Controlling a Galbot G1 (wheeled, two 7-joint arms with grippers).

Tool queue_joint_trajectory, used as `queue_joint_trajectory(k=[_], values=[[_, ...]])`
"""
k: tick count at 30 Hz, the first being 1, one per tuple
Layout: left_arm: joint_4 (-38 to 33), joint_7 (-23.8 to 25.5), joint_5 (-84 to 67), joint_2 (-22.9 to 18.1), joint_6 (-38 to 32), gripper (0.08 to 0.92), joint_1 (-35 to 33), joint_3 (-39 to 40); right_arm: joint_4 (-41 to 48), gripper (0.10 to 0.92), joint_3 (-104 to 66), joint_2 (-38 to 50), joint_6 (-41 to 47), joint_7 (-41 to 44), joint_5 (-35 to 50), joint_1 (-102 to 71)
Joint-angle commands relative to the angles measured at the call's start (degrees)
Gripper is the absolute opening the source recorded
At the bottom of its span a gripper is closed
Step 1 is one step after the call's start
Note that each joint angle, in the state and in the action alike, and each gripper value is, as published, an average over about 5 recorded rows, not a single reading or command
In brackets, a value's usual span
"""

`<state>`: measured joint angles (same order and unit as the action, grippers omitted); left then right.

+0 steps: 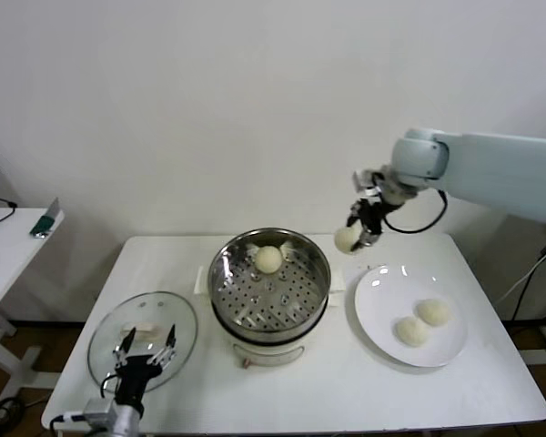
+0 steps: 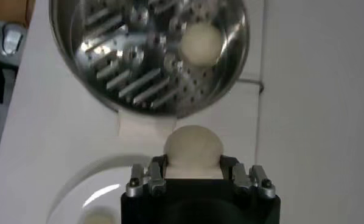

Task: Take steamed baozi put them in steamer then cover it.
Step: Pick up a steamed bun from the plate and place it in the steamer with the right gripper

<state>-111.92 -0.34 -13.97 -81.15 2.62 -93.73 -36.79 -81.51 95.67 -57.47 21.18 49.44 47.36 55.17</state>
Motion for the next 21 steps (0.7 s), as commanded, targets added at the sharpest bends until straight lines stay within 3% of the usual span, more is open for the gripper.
queue_joint_trajectory(k=[1, 8, 21], values=[[-0.02, 0.0, 0.11, 0.1, 0.04, 0.823, 0.02, 0.17, -3.29, 0.594, -4.72, -11.73, 4.54, -4.32, 10.99, 2.48], [-1.09, -0.03, -0.3, -0.04, 0.03, 0.823, -0.56, -0.5, 1.79, 0.594, -5.48, -20.78, 5.91, -7.11, 9.65, -5.49], [-2.61, -0.03, -0.55, -0.08, -0.45, 0.823, -2.25, -1.36, 7.9, 0.594, -3.78, -27.72, 7.81, -10.46, 6.25, -13.4]])
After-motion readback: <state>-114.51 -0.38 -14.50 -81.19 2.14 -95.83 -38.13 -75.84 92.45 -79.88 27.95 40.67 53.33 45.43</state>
